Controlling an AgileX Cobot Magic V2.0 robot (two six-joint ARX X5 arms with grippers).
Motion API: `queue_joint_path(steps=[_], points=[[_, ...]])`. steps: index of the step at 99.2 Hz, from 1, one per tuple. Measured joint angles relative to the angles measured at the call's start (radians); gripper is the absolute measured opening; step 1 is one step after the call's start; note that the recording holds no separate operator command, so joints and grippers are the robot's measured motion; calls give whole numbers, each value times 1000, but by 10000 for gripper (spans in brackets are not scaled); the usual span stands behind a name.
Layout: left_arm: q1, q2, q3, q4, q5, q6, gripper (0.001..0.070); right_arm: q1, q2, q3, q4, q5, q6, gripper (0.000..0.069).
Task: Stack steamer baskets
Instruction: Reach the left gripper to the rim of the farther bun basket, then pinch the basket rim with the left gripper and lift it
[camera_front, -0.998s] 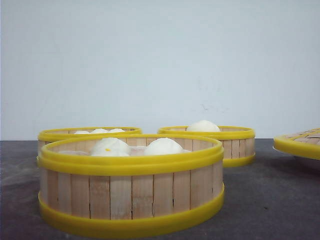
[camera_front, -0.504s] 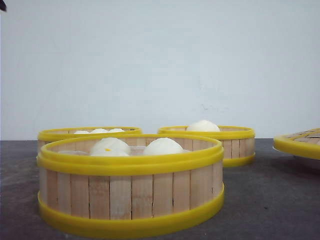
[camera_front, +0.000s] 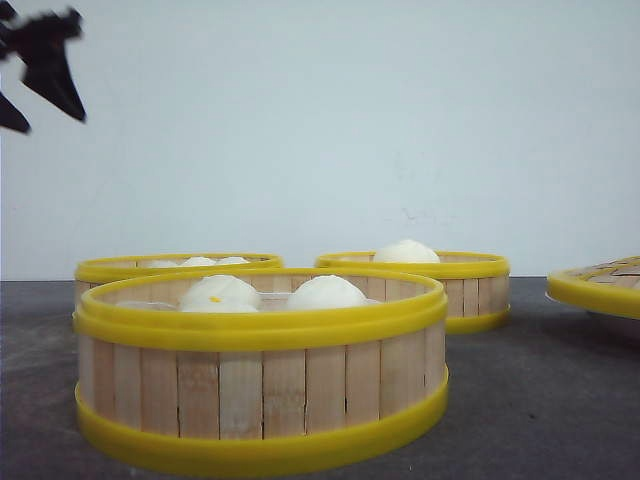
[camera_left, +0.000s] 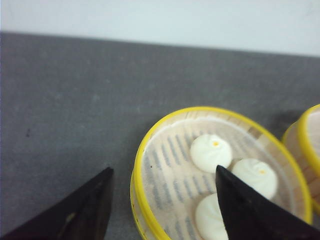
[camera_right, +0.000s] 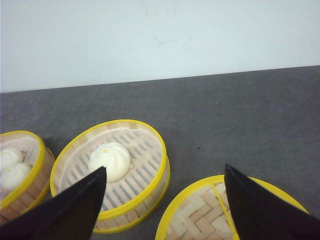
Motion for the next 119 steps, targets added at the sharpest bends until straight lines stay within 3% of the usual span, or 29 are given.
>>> queue_joint_path(steps=[24, 39, 60, 82, 96, 119], points=[[0, 325, 250, -212, 0, 0, 382, 26, 0, 0, 11, 0, 0, 466], [0, 443, 354, -273, -2, 1, 378, 32, 0, 0, 10, 0, 0, 466], [0, 513, 361, -284, -5, 1, 264, 32, 0, 0, 9, 0, 0, 466], [0, 536, 361, -297, -45, 1, 221, 32, 0, 0, 9, 1, 0, 466], [0, 540, 361, -299, -47, 1, 125, 32, 0, 0, 9, 0, 0, 466], [-5, 569, 370, -309, -43, 0, 109, 32, 0, 0, 9, 0, 0, 466]])
